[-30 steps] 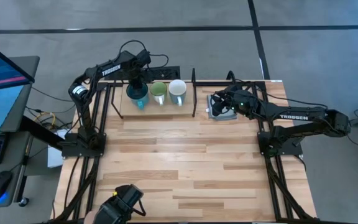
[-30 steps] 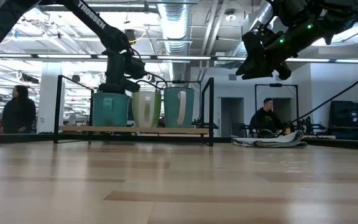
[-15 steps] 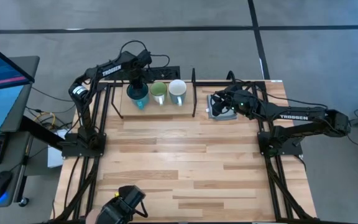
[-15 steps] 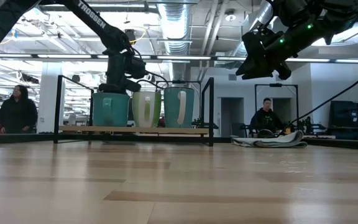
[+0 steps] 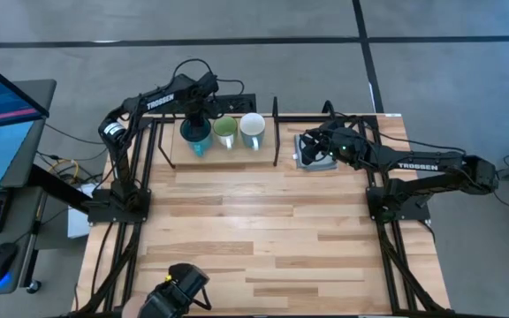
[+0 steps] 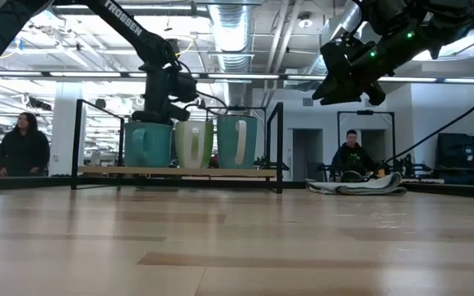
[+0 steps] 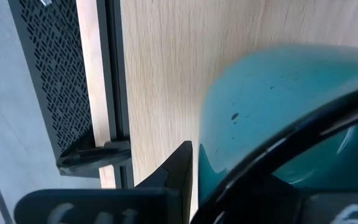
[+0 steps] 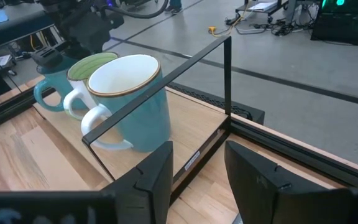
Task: Stack small to large cups/mugs on shelf
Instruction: Put the blue mug on the shelf, then return to Home Position
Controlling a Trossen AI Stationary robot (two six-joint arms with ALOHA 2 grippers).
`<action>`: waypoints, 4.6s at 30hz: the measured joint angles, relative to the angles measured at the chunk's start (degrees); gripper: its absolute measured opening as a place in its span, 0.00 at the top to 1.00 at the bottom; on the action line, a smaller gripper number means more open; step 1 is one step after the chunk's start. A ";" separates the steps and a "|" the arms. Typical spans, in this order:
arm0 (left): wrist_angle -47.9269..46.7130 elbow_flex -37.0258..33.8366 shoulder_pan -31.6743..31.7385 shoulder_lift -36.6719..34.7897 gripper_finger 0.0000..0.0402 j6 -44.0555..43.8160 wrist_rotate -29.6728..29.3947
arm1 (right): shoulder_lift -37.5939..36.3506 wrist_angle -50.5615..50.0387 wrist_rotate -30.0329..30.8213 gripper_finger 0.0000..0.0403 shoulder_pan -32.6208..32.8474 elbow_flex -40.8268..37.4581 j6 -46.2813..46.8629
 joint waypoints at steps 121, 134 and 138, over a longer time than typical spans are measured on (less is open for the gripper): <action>20.08 -22.15 1.62 -60.04 0.38 -30.09 32.61 | -16.35 3.08 -8.04 0.59 -5.27 0.04 -12.13; 40.92 -48.74 1.60 -80.33 0.38 -46.36 26.21 | -24.35 -1.65 -12.08 0.59 -8.46 -1.57 -12.09; 41.34 -52.86 1.53 -84.80 0.38 -47.16 25.45 | -28.26 3.34 -11.71 0.59 -7.75 -6.94 -10.41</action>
